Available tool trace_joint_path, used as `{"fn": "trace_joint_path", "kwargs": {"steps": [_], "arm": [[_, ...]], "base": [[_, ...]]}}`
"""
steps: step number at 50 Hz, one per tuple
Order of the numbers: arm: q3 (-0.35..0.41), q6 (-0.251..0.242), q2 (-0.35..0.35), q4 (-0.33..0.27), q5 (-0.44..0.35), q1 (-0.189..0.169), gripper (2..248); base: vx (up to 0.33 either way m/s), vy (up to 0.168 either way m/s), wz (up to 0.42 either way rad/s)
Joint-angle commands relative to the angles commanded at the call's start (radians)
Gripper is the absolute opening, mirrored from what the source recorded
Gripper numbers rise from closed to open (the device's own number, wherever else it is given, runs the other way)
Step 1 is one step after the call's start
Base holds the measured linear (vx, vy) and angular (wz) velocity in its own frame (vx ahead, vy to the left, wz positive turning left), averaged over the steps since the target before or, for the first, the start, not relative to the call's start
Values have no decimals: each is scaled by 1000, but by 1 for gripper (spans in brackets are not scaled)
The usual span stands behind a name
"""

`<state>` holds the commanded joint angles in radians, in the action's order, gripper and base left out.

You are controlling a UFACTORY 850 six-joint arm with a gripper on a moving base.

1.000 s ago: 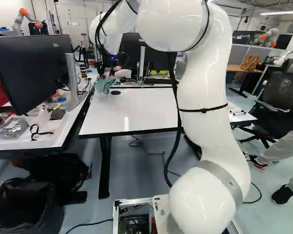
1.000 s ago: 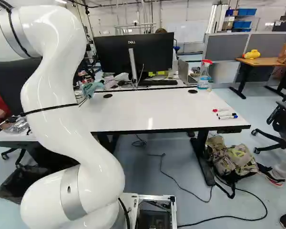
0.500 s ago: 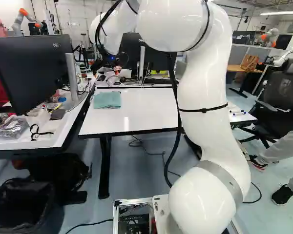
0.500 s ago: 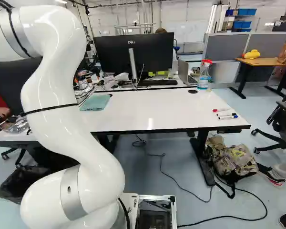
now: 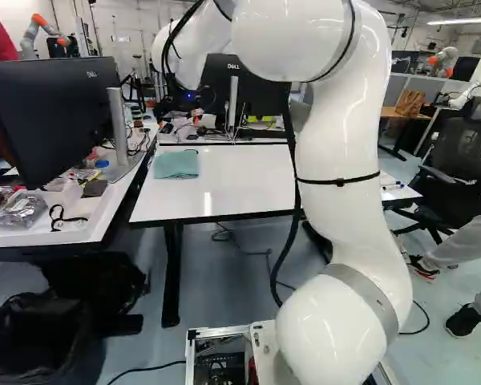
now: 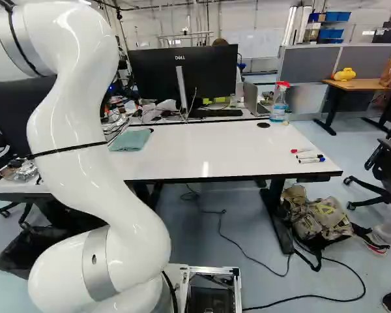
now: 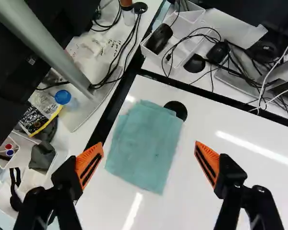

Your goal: Clean the table with the green towel

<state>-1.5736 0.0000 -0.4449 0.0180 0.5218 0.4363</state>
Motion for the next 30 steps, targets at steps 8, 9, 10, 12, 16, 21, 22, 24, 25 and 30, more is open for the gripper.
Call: {"fn": "trace_joint_path", "kwargs": {"steps": [8,9,10,12,16,21,22,24,25,30], "arm": [[27,0,22,0,0,-18,247],[31,0,24,0,0,-21,247],[34,0,27,0,0,-23,247],[41,0,32,0,0,-28,247],[54,0,43,0,0,-37,247],[70,0,56,0,0,-49,247],[74,0,58,0,0,-51,247],[81,0,64,0,0,-56,247],[84,0,67,0,0,-58,247],[103,0,82,0,0,-70,247]], "base": [[0,0,0],[0,0,0],[0,0,0],[0,0,0],[0,0,0],[0,0,0],[0,0,0],[0,0,0],[0,0,0],[0,0,0]]}}
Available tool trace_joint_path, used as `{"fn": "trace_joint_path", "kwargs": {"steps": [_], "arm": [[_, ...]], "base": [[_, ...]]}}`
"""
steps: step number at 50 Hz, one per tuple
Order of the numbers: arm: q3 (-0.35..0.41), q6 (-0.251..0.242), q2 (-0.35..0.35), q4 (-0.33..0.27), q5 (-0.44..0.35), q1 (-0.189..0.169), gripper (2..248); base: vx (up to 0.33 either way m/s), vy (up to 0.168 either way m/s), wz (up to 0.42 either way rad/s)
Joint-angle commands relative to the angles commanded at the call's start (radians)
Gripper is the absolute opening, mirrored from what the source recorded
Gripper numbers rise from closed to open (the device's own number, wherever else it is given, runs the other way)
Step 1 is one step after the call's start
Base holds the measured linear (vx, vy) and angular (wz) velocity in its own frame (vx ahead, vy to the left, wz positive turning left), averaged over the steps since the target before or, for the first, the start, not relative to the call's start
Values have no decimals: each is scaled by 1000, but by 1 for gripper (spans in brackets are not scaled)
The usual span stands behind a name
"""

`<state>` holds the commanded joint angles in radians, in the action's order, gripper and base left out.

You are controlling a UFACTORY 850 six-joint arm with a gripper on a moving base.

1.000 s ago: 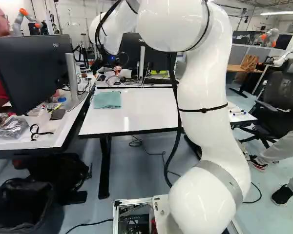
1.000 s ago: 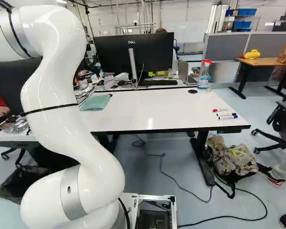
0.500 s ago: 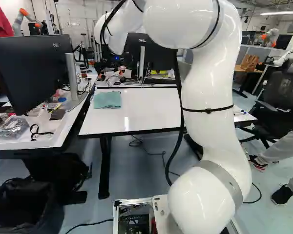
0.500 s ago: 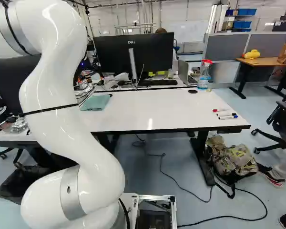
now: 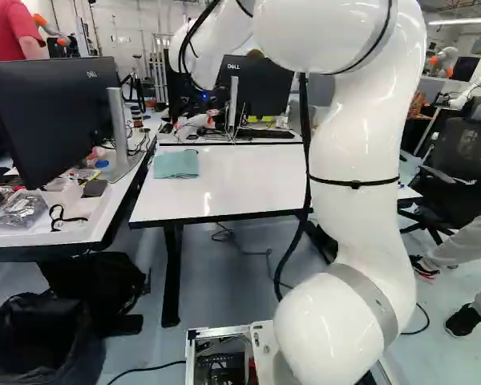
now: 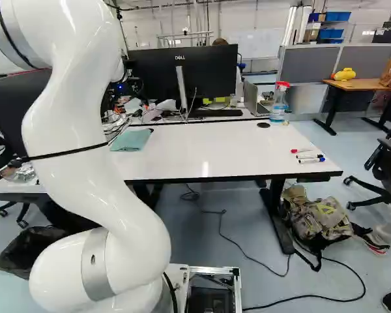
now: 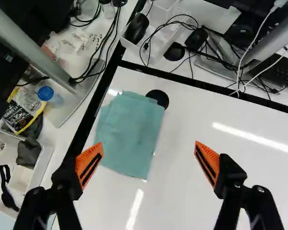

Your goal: Clean the table with the green towel

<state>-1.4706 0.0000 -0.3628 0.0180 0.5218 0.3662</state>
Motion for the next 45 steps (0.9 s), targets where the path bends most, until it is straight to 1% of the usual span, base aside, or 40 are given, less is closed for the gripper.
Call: {"fn": "trace_joint_path", "kwargs": {"steps": [21,45], "arm": [[89,0,73,0,0,-49,247],[207,0,175,0,0,-101,247]], "base": [[0,0,0],[0,0,0]]}}
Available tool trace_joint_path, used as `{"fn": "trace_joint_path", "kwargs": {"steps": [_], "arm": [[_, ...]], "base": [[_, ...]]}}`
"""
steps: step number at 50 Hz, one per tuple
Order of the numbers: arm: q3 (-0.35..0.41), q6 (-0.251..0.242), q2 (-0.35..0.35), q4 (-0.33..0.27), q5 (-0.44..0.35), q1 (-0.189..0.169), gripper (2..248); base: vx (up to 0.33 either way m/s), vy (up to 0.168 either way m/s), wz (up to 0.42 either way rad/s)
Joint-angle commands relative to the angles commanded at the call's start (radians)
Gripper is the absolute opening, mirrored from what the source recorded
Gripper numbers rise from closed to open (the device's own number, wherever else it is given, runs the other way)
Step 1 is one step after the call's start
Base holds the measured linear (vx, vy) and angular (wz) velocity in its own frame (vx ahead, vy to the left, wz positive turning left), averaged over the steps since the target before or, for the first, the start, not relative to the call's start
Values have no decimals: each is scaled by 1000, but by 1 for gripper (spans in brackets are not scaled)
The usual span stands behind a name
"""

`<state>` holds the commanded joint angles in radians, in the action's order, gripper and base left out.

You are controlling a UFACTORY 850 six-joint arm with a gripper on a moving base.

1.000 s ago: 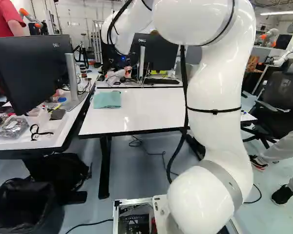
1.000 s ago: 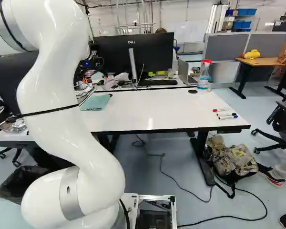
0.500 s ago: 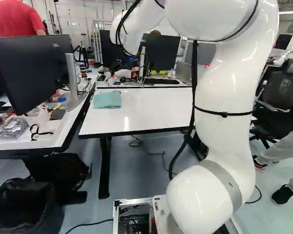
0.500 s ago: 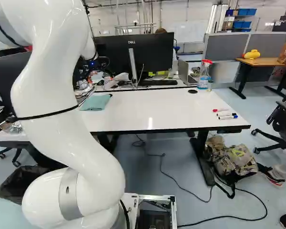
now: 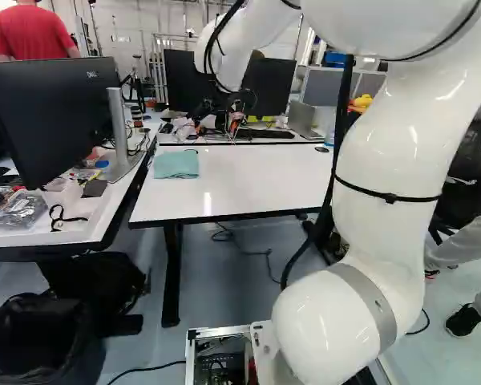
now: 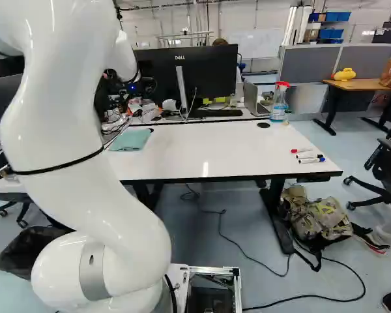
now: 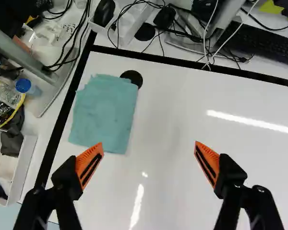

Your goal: Clean the table with the green towel

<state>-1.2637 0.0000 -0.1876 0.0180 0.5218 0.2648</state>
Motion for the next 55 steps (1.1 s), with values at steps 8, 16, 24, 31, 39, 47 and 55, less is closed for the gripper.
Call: {"fn": "trace_joint_path", "kwargs": {"steps": [8,16,24,31,39,47,55], "arm": [[41,0,36,0,0,-17,247],[81,0,73,0,0,-35,247],[120,0,109,0,0,-54,247],[153,0,141,0,0,-71,247],[191,0,178,0,0,-91,247],[229,0,215,0,0,-113,247],[265,0,252,0,0,-135,247]], "base": [[0,0,0],[0,0,0],[0,0,0],[0,0,0],[0,0,0],[0,0,0],[0,0,0]]}}
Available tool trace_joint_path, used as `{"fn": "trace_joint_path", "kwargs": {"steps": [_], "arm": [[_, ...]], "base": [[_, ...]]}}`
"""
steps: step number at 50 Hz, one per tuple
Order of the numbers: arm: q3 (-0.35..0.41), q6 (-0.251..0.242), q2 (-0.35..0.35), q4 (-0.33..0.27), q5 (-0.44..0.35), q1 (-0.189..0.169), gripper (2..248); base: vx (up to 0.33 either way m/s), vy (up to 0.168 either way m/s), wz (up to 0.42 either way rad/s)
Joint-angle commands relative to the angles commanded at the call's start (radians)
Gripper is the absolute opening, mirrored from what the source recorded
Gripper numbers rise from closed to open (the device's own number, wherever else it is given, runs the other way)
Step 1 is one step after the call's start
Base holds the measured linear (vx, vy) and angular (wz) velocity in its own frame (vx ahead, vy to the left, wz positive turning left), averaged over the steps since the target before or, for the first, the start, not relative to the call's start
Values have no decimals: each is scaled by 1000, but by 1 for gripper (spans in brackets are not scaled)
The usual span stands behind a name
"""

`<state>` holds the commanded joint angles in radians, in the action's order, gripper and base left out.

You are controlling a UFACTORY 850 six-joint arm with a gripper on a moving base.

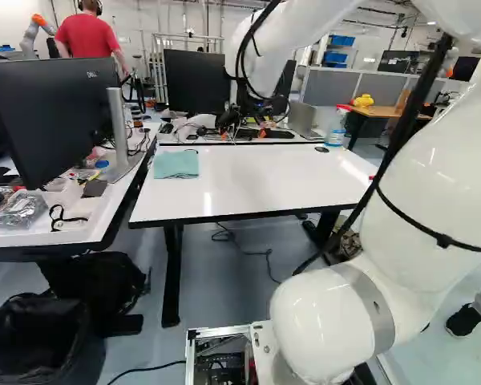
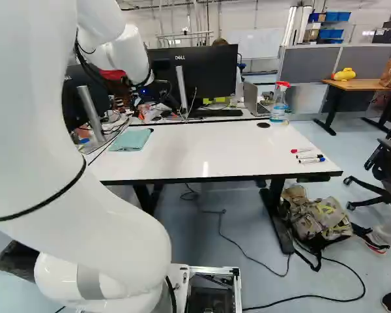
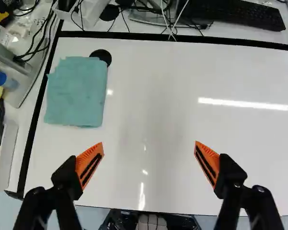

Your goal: Clean the table with the green towel

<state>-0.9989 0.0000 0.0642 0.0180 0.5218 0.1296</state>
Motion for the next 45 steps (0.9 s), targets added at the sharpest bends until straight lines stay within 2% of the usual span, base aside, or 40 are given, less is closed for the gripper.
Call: {"fn": "trace_joint_path", "kwargs": {"steps": [26,45], "arm": [[103,0,110,0,0,-74,247],[107,0,112,0,-3,-76,247]], "base": [[0,0,0],[0,0,0]]}}
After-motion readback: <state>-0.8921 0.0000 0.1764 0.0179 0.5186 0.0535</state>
